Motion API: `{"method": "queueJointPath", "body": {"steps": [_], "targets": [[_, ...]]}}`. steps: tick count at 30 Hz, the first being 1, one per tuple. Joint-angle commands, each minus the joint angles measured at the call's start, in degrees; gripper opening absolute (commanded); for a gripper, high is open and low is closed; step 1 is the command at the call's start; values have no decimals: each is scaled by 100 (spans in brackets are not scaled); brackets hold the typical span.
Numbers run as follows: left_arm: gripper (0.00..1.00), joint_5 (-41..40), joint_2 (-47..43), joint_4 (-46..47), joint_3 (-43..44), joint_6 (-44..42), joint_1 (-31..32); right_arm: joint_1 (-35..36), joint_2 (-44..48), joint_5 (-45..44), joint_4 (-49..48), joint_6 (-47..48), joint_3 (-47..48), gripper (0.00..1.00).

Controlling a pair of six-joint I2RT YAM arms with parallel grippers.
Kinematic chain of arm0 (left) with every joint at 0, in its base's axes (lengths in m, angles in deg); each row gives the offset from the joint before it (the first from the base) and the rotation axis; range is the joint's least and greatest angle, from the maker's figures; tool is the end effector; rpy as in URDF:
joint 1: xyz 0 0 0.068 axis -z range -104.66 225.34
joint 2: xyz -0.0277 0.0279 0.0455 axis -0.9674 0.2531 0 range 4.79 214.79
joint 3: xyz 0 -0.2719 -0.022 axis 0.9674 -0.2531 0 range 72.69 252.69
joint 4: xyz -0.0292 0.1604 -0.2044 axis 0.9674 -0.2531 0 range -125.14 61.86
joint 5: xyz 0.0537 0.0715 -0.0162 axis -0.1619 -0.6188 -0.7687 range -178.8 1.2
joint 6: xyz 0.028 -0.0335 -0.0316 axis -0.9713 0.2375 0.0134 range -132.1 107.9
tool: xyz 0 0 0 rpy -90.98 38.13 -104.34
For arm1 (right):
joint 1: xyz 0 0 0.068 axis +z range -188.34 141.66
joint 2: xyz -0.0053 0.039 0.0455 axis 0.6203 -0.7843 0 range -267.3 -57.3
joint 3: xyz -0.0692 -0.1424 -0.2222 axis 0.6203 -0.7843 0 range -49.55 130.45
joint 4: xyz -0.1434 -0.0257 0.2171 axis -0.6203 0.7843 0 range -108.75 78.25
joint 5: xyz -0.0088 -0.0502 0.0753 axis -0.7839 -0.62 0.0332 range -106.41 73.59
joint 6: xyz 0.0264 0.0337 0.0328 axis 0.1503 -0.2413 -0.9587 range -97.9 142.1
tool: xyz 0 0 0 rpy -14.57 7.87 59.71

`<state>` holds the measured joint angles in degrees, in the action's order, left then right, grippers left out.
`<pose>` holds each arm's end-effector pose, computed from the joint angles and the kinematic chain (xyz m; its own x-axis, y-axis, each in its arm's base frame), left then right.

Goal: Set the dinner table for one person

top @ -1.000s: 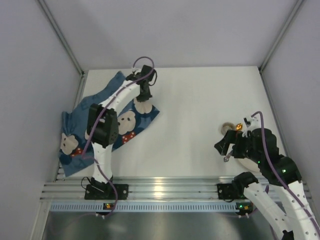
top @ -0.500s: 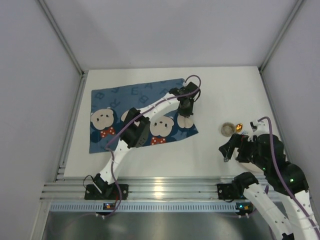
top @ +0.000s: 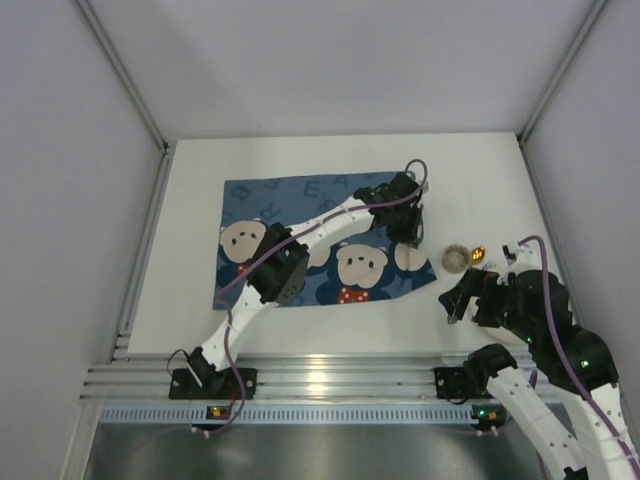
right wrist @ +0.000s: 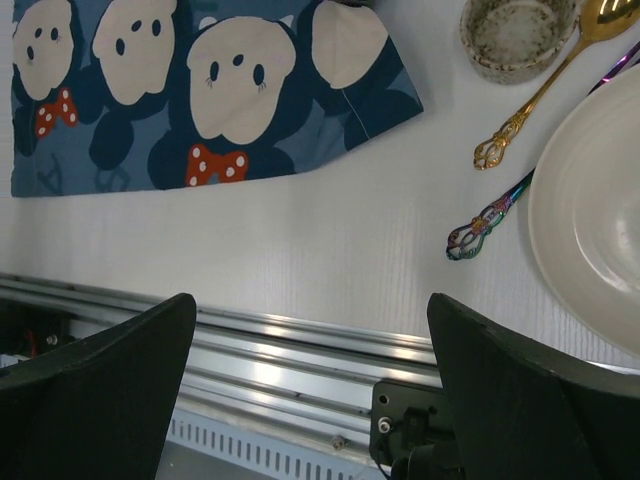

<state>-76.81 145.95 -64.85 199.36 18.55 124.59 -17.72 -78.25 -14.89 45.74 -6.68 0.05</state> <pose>0.3508 -0.4184 0.1910 -0.8588 0.2326 -0.4564 0.4511 0.7656 -0.4587 0.0451 0.0180 0.3138 -0.6595 0.2661 -0.7030 -0.0624 0.9126 0.4040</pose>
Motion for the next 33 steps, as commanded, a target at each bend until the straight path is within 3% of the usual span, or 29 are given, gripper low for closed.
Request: {"method": "queueJointPath", "body": {"steps": [1,4,7,8,17,20,25,27,30,31,33], "targets": [[0,646,43,446,165,-182,93,82,109,-73,73,-102,76,100],[0,708,-10,445,-1,-209,119,74,161,-108,81,-111,67,100],[38,849,-54,445,-55,-200,172,74,170,-134,81,-128,49,100],[98,832,-97,445,-64,-157,190,74,161,-126,81,-128,49,100],[99,41,-1336,630,-617,134,155,74,83,-362,81,-120,76,100],[98,-643,-2055,411,-994,99,84,74,-75,-705,90,-50,216,100],[98,-2670,-3023,-484,-1679,213,14,82,-523,-864,-103,-32,366,100],[99,-3130,-3620,-556,-2004,134,23,74,-883,-1012,-243,-32,401,100],[98,-3896,-4654,-171,-3390,430,-204,74,-1489,-1179,-532,3,480,100],[99,-3941,-4885,-100,-4334,746,-380,82,-1674,-1215,-586,30,515,100],[95,-2671,-5403,234,-5079,1030,-1272,82,-2289,-1268,-700,126,637,100]]}}
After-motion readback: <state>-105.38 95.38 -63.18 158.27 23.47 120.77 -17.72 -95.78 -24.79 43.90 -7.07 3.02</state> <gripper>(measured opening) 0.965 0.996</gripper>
